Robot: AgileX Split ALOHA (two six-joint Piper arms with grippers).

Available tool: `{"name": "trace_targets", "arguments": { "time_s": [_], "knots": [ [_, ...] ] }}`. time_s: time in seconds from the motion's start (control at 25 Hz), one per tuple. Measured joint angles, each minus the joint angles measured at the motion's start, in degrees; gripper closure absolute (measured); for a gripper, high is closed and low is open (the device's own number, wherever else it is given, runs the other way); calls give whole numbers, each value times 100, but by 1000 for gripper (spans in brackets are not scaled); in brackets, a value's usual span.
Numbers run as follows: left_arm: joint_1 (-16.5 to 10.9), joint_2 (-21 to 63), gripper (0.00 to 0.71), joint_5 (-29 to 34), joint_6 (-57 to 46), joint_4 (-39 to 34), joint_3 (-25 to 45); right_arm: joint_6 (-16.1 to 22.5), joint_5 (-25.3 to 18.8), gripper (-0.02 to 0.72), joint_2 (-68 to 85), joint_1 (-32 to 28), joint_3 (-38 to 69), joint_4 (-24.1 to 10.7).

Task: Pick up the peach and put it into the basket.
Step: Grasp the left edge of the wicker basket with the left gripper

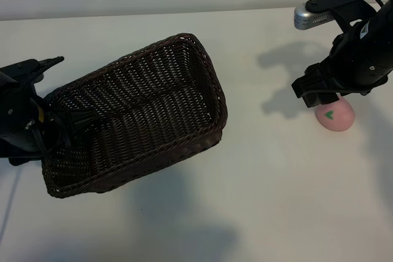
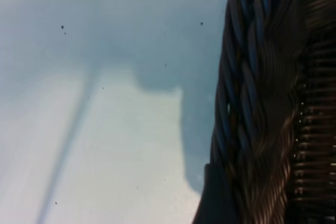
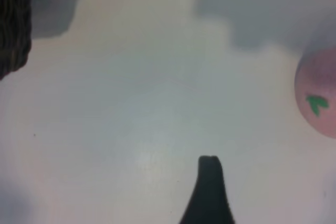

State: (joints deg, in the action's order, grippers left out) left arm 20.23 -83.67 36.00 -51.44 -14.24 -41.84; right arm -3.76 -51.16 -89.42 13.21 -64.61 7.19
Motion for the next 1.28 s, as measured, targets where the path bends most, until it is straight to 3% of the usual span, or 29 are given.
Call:
{"name": "trace_targets", "arguments": {
  "time_s": [0.28, 0.64, 1.08, 1.28],
  "knots": [
    [-7, 0, 158, 42, 101, 140, -58, 0, 0, 154, 0, 0, 0, 0],
    [-1, 0, 158, 219, 379, 548, -650, 0, -1, 154, 0, 0, 0, 0],
    [-1, 0, 158, 810, 421, 520, -669, 0, -42, 154, 0, 0, 0, 0],
    [-13, 0, 158, 678, 386, 429, -482, 0, -47, 154, 0, 0, 0, 0]
  ]
}}
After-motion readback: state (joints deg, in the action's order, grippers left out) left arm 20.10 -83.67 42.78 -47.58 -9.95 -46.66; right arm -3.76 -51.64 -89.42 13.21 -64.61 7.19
